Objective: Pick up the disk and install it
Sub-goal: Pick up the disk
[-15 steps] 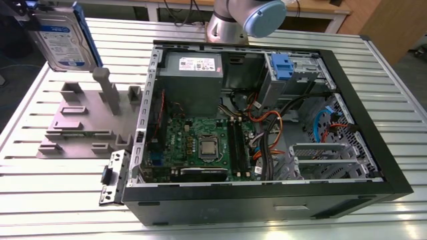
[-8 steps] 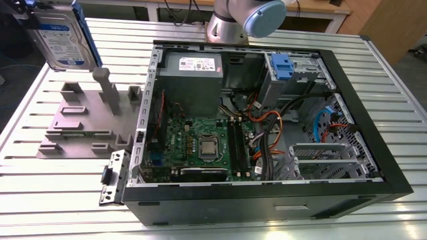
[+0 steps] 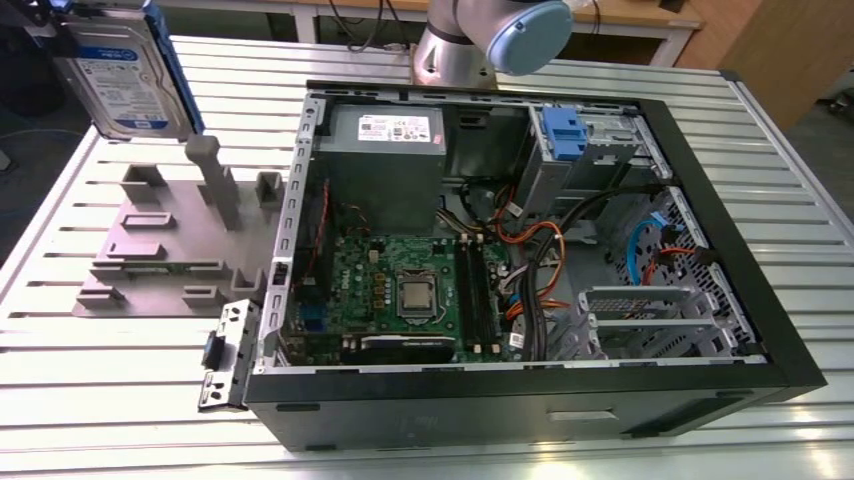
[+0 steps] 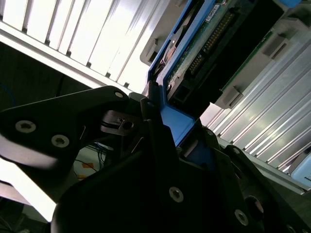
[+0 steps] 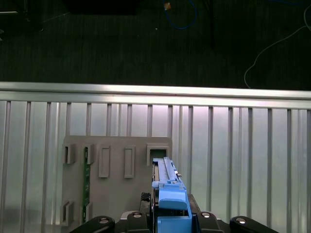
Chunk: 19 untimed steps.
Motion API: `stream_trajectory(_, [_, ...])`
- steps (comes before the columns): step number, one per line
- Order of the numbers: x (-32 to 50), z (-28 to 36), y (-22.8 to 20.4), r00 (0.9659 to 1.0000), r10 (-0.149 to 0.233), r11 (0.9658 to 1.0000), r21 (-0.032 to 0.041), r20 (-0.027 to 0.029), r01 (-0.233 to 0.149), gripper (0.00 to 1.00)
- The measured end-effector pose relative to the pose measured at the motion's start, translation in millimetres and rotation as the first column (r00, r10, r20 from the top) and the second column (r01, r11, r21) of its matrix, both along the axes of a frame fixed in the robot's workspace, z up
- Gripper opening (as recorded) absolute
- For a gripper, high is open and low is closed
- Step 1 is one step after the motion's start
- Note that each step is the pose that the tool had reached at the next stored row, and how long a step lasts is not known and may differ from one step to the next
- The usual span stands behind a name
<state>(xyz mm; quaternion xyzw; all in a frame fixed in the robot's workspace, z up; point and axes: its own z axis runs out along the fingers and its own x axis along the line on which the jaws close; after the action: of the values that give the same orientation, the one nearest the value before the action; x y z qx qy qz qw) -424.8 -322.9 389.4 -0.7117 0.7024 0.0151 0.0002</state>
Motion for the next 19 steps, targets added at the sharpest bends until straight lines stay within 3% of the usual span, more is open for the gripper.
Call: stream_trajectory(19, [0.0,4.4,0.0,1.0000,0.000,1.0000,0.0001,0.0002,0.000,0.37])
